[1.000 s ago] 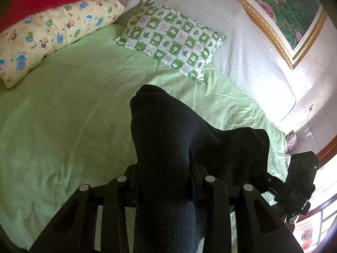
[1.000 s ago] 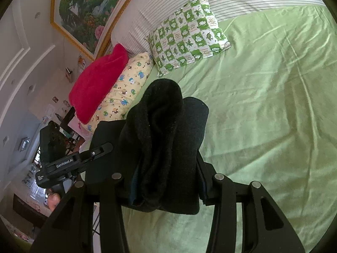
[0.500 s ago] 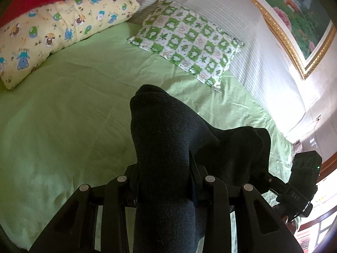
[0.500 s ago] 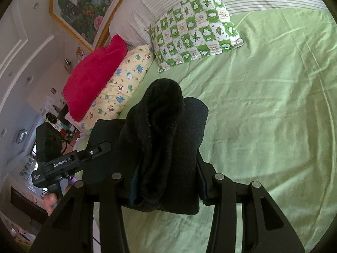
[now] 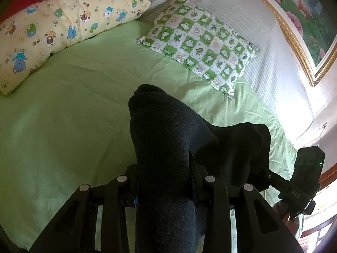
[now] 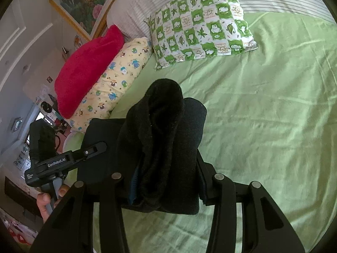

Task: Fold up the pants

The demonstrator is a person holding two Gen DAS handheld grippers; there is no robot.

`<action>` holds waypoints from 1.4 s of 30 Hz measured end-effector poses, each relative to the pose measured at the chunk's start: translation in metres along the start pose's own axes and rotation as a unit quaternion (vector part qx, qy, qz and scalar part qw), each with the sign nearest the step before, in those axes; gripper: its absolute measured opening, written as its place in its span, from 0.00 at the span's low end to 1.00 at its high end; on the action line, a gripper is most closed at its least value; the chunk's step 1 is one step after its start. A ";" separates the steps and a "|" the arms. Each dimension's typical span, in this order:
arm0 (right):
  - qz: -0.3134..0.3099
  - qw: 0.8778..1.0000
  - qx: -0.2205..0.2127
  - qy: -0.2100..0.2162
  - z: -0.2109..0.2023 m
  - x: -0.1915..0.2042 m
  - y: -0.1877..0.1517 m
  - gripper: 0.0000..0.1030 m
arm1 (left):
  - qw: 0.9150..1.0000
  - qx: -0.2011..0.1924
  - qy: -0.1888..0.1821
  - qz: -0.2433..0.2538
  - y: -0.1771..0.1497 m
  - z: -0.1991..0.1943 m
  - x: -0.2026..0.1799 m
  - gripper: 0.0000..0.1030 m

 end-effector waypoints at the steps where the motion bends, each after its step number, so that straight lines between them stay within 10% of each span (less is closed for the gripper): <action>1: 0.000 1.000 0.003 -0.001 0.003 -0.002 0.001 0.45 | 1.000 0.002 0.002 0.000 0.000 0.003 0.001 0.33; 22: 0.022 0.999 0.002 -0.035 0.017 -0.043 -0.007 0.64 | 0.999 -0.002 0.050 0.021 -0.012 0.015 0.020 0.65; 42: -0.089 0.995 -0.031 -0.026 -0.040 0.036 -0.037 0.86 | 0.994 -0.030 0.091 0.060 -0.070 -0.040 0.010 0.79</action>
Point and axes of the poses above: each gripper's, at about its wrist camera, not at the fingertips, and z roughly the way its jaws point, x to its left, y to its top, the point moved 6 cm from there along z, roughly the way its jaws point, and after that the axes turned 5 degrees about y, right-handed, at the moved point
